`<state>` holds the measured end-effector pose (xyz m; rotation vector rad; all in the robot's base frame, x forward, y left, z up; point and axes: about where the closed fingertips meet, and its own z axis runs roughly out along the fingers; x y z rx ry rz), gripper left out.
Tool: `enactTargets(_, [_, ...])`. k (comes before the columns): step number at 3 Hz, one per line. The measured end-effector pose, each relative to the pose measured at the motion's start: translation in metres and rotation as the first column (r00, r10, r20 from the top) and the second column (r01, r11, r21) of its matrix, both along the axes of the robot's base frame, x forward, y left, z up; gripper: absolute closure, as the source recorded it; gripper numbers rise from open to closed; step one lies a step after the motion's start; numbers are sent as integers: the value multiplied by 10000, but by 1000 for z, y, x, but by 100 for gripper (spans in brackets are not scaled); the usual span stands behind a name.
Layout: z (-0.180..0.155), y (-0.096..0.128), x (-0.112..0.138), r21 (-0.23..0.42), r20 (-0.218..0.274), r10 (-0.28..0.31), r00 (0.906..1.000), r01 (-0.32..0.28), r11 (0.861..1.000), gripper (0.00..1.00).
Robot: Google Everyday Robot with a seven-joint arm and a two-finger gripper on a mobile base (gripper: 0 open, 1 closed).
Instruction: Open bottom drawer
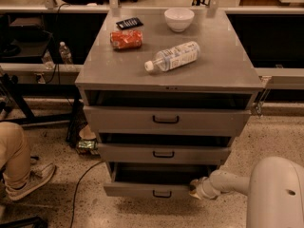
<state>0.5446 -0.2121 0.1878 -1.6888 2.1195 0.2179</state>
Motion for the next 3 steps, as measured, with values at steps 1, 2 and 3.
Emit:
enactTargets(1, [0, 1, -2, 5, 6, 28, 10000, -28, 10000, 100])
enactTargets(2, [-3, 6, -24, 43, 59, 268, 9996, -268, 9996, 100])
enactTargets(3, [1, 6, -24, 43, 59, 268, 9996, -268, 9996, 100])
